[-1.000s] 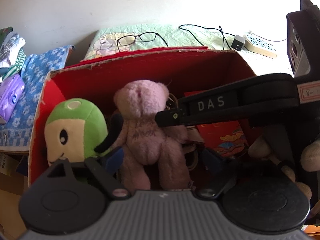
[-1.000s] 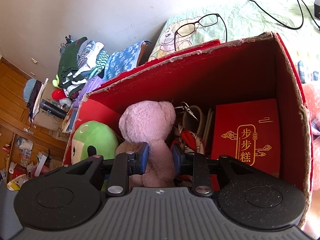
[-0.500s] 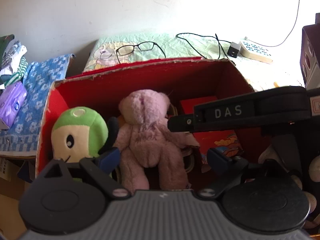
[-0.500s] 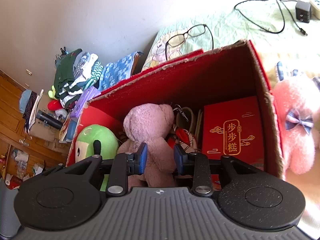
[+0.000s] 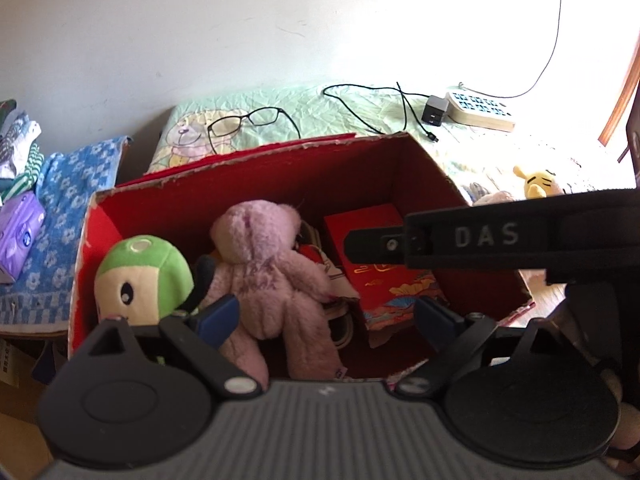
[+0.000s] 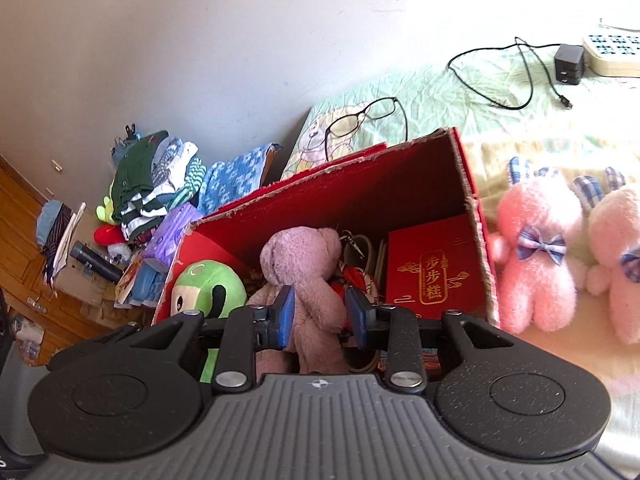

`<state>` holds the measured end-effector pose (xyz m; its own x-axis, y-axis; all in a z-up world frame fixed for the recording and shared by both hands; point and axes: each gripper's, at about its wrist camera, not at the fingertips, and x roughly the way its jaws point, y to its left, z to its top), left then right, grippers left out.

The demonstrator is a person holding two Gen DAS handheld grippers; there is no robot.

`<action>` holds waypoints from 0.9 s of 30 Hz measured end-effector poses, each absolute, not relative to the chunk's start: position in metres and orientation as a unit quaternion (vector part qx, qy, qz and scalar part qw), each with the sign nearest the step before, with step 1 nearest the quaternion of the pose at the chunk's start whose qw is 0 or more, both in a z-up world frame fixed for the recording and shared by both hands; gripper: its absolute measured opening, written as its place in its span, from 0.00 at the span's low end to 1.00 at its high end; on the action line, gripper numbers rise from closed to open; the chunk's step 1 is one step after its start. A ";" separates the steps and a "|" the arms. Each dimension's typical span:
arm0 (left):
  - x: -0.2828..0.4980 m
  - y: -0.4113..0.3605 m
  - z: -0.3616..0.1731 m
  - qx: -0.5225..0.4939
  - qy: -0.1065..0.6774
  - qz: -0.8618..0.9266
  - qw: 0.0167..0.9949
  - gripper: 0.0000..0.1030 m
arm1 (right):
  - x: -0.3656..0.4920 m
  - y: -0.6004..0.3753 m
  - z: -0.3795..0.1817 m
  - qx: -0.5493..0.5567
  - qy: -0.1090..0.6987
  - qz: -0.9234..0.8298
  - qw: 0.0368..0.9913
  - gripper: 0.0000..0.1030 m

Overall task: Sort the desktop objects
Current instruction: 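Open the right tool and withdraw it from the teddy bear, then move the right tool to the yellow tiger plush on the bed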

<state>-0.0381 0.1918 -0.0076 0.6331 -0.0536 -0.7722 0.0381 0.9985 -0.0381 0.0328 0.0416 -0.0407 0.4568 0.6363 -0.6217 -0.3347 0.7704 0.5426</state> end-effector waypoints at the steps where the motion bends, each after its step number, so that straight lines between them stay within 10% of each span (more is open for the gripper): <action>1: -0.039 0.190 -0.007 -0.005 0.427 -0.027 0.904 0.92 | 0.030 0.038 -0.040 0.178 0.428 0.289 0.837 0.32; 27: -0.037 0.024 0.014 0.054 0.393 -0.097 0.913 0.86 | 0.027 -0.160 -0.041 0.330 0.368 0.277 0.824 0.34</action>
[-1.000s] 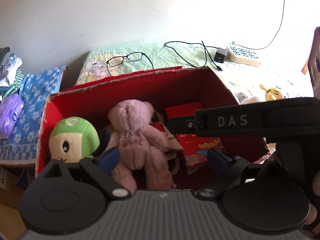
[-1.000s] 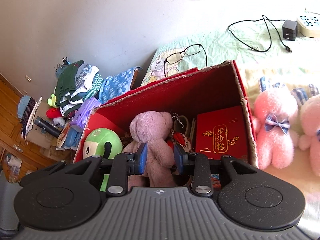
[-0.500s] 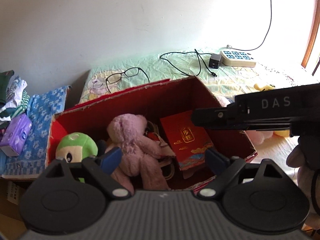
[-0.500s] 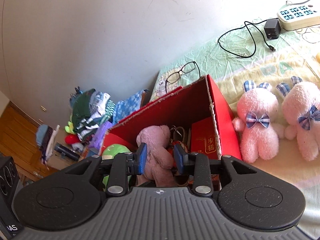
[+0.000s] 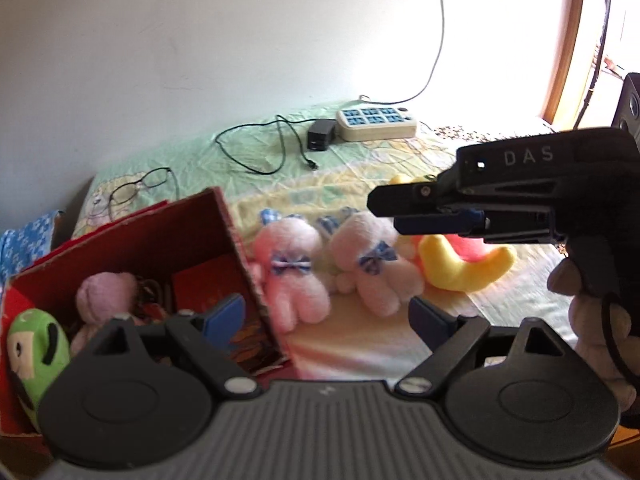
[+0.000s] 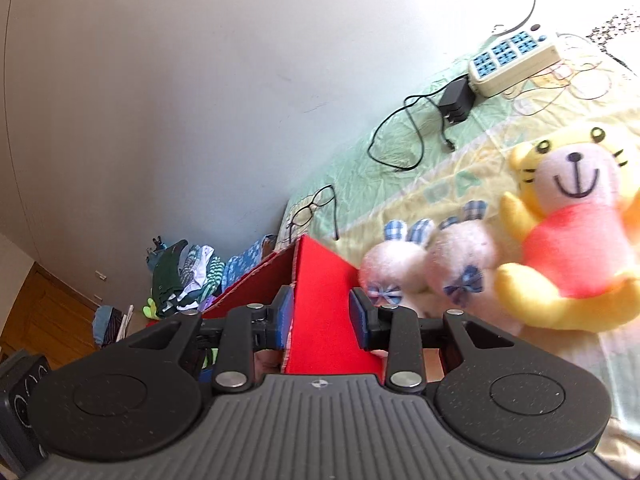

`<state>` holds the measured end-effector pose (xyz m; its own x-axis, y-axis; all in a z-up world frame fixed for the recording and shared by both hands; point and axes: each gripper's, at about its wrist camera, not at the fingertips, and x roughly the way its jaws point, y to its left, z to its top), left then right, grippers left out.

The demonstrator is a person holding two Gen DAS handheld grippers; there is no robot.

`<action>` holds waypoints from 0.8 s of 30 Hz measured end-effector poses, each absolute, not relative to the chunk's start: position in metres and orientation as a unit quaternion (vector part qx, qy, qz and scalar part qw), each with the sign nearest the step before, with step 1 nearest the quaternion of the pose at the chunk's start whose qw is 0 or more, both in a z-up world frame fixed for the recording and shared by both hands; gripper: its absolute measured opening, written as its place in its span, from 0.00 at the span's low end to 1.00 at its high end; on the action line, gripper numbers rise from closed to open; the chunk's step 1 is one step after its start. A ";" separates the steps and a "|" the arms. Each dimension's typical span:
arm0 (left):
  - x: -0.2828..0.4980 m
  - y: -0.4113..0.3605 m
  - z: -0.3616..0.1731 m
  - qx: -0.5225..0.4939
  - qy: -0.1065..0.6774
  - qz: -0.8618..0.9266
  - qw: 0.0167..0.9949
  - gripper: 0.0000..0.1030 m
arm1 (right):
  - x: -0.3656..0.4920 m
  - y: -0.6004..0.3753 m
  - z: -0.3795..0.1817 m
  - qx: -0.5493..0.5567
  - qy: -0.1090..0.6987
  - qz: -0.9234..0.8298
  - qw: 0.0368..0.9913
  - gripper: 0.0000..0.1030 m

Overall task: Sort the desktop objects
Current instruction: 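Move the right tool to the yellow tiger plush on the bed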

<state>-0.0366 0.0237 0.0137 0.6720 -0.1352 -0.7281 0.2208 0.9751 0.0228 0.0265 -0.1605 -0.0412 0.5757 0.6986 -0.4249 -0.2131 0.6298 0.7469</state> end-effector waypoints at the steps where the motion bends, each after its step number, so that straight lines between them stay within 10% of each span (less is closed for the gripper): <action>1: -0.035 0.012 0.010 0.059 0.395 -0.104 0.911 0.86 | 0.027 -0.171 -0.043 0.331 0.370 0.270 0.825 0.34; 24: 0.056 -0.123 -0.043 0.033 0.420 -0.180 0.889 0.86 | 0.053 -0.326 -0.109 0.389 0.402 0.146 0.816 0.49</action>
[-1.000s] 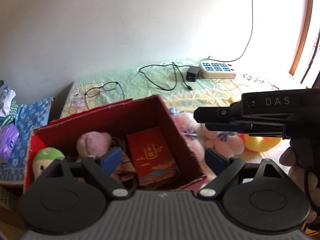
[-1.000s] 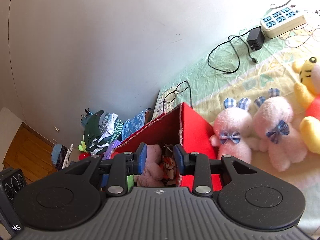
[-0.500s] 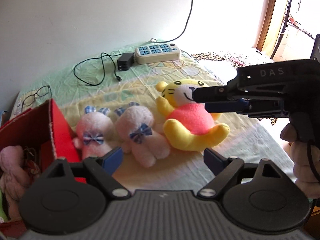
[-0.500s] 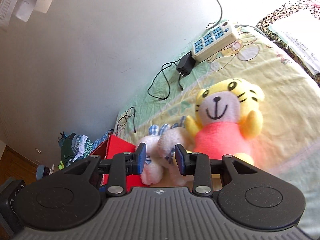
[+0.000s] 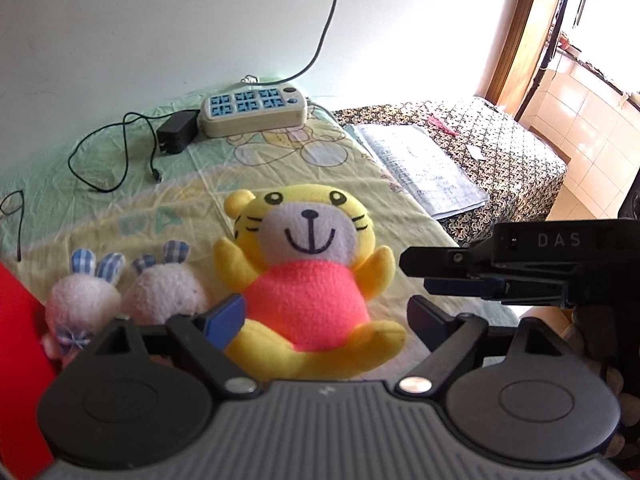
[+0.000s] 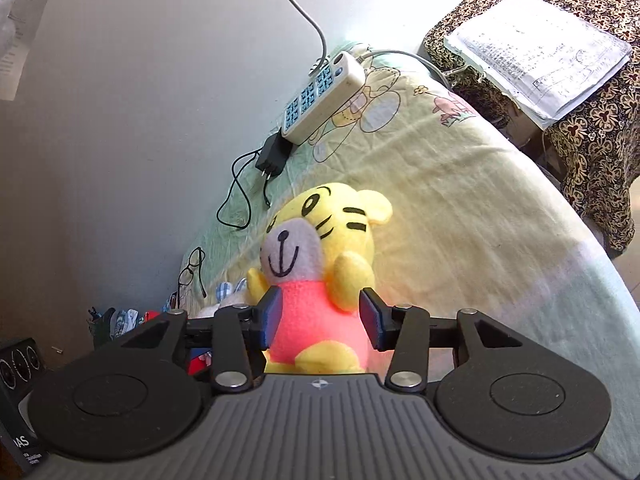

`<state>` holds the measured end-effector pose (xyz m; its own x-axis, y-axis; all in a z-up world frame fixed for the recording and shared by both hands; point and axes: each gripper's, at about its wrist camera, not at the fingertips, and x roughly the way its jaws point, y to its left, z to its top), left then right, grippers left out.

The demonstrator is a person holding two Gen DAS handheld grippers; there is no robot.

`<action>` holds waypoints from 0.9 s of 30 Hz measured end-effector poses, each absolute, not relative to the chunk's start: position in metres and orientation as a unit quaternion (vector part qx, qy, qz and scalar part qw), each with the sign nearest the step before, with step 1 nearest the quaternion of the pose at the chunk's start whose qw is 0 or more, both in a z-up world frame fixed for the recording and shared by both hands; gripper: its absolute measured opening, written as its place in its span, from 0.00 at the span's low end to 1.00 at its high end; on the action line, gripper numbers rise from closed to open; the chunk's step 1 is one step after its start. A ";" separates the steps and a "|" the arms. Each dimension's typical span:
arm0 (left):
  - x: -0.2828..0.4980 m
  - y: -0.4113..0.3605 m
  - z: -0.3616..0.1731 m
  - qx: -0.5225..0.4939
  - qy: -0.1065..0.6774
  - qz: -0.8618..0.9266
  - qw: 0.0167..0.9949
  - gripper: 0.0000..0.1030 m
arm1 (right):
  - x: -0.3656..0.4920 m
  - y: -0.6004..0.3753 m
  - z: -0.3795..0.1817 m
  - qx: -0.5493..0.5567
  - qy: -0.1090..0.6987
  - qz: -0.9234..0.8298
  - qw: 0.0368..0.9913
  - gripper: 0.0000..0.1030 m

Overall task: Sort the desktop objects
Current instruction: 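Move the right tool to the yellow tiger plush on the bed, then close the right tool on the yellow tiger plush's pink body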

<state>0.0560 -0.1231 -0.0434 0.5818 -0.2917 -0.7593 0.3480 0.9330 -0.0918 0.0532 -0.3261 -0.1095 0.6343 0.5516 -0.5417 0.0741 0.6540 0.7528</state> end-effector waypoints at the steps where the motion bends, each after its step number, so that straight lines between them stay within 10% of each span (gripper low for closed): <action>1: 0.061 -0.125 -0.046 0.036 0.424 -0.178 0.887 0.86 | 0.055 -0.328 -0.112 0.396 0.403 0.145 0.812 0.50; 27: 0.124 -0.120 -0.110 -0.004 0.497 -0.154 0.854 0.91 | 0.132 -0.282 -0.158 0.380 0.454 0.216 0.776 0.61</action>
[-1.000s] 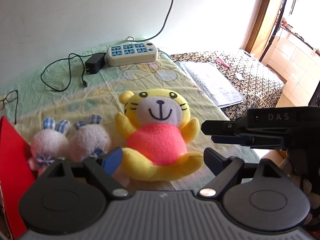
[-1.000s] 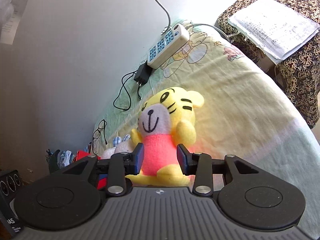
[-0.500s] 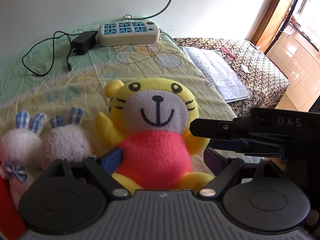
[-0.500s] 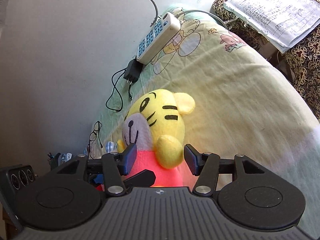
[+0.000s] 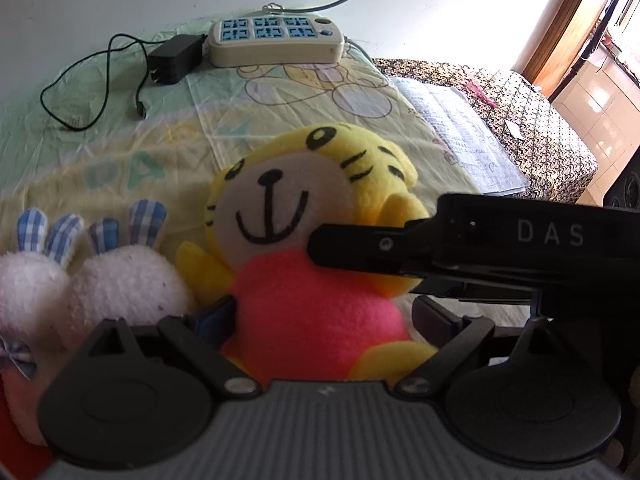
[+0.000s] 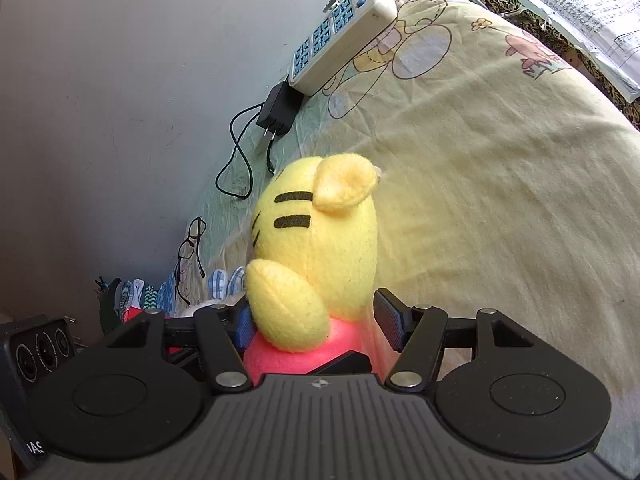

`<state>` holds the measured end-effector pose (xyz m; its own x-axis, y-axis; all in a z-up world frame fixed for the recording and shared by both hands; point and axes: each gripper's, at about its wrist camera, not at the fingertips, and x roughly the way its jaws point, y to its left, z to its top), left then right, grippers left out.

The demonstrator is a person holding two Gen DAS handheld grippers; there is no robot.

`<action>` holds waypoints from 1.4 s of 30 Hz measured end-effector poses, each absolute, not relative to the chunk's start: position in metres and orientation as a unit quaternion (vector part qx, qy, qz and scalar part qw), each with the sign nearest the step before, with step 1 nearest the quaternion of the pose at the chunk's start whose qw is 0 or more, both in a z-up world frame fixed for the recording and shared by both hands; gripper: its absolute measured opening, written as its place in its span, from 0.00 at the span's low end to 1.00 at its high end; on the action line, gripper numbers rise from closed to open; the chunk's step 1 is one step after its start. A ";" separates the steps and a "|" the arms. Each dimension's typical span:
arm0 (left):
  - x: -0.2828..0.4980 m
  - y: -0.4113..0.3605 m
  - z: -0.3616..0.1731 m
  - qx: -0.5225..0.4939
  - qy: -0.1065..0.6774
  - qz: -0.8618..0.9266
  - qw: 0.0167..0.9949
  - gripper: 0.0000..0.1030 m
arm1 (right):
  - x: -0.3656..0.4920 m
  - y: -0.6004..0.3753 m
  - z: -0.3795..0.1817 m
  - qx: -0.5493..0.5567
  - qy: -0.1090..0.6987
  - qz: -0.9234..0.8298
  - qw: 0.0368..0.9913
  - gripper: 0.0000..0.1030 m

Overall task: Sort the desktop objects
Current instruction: 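Close the right tool on the yellow tiger plush's pink body, then lift the yellow tiger plush with the right tool and carry it to the box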

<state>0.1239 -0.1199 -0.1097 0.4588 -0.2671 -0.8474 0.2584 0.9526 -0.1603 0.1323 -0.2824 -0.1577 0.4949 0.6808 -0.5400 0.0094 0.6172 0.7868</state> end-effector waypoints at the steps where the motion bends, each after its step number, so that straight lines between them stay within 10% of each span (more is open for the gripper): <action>1: 0.124 -0.120 -0.111 -0.003 0.496 -0.153 0.855 0.91 | 0.134 -0.281 -0.159 0.382 0.454 0.216 0.775 0.61; 42: -0.027 -0.067 -0.029 -0.053 0.427 -0.225 0.874 0.81 | -0.007 -0.235 -0.054 0.285 0.389 0.259 0.837 0.48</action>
